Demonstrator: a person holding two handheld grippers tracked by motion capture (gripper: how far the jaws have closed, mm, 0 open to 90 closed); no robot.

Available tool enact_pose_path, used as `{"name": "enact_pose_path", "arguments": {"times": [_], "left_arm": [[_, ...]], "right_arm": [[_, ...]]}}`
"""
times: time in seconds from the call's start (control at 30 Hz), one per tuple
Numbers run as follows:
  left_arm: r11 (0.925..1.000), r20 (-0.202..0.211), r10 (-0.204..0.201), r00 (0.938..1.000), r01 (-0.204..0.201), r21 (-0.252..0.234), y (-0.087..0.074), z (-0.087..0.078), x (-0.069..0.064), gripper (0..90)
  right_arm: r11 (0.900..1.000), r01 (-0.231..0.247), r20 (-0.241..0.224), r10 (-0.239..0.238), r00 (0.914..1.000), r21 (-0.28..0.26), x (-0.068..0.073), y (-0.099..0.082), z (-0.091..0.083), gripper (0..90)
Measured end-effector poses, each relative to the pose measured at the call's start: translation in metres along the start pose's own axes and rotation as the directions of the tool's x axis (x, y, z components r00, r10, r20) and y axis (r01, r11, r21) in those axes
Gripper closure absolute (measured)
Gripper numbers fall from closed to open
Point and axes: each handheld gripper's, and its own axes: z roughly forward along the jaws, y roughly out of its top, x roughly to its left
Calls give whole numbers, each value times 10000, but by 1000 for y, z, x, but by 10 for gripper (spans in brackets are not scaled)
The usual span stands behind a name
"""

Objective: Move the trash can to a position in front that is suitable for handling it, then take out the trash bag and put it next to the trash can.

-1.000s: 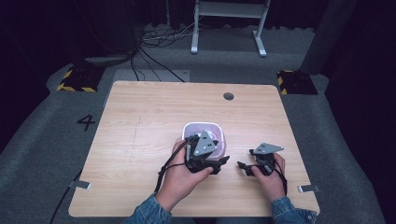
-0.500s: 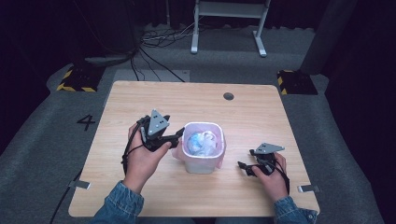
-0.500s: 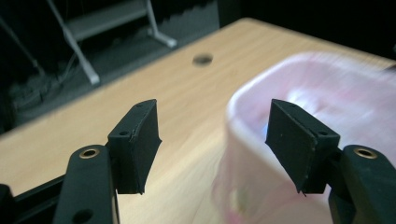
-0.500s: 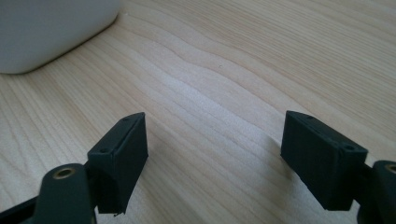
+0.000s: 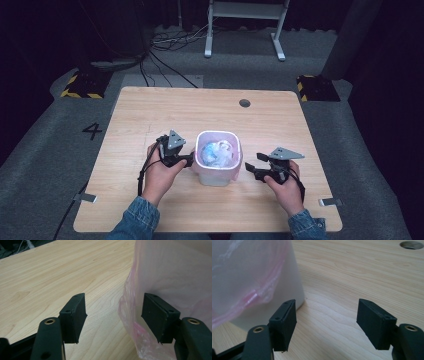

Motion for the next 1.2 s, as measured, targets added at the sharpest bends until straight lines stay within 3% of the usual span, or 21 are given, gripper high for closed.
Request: {"name": "enact_pose_path", "arguments": {"times": [0.07, 0.13, 0.2, 0.3, 0.47, 0.53, 0.7, 0.93, 1.2], "left_arm": [[9995, 335, -313, 9990, 316, -92, -4, 4, -2, 368], [9996, 492, -264, 9984, 260, 95, -5, 7, -6, 383], [9996, 331, 78, 9994, -86, 254, -7, 8, -14, 433], [9998, 784, -154, 9968, 142, 161, -10, 9, -24, 464], [9982, 978, 460, 9941, -496, 343, -10, 6, -44, 477], [9979, 1149, 470, 9923, -518, 388, -10, 5, -50, 472], [9995, 1233, 284, 9920, -298, 102, -14, 3, -53, 391], [9985, 854, 273, 9960, -231, -505, -13, -27, -49, 310], [9983, 962, 505, 9941, -475, -329, -19, -51, -52, 288]], "right_arm": [[10000, 61, -65, -61, 10000, 54, 5, 3, 6, 319], [9999, 132, -149, -131, 9998, 62, 11, 6, 10, 320], [9995, 278, -69, -277, 9996, 145, 15, 8, 10, 340], [9989, 308, 69, -311, 9995, 363, 13, 5, 2, 340], [9979, 322, 245, -337, 9991, 564, 10, -1, -15, 340], [9983, 178, 253, -193, 9995, 561, 8, -5, -20, 337], [9983, -52, 279, 36, 9996, 575, 3, -10, -26, 310], [9994, -15, 343, 4, 9994, 336, 3, -7, -45, 299], [9998, 169, 295, -173, 9994, 130, 8, -3, -74, 298]]}}
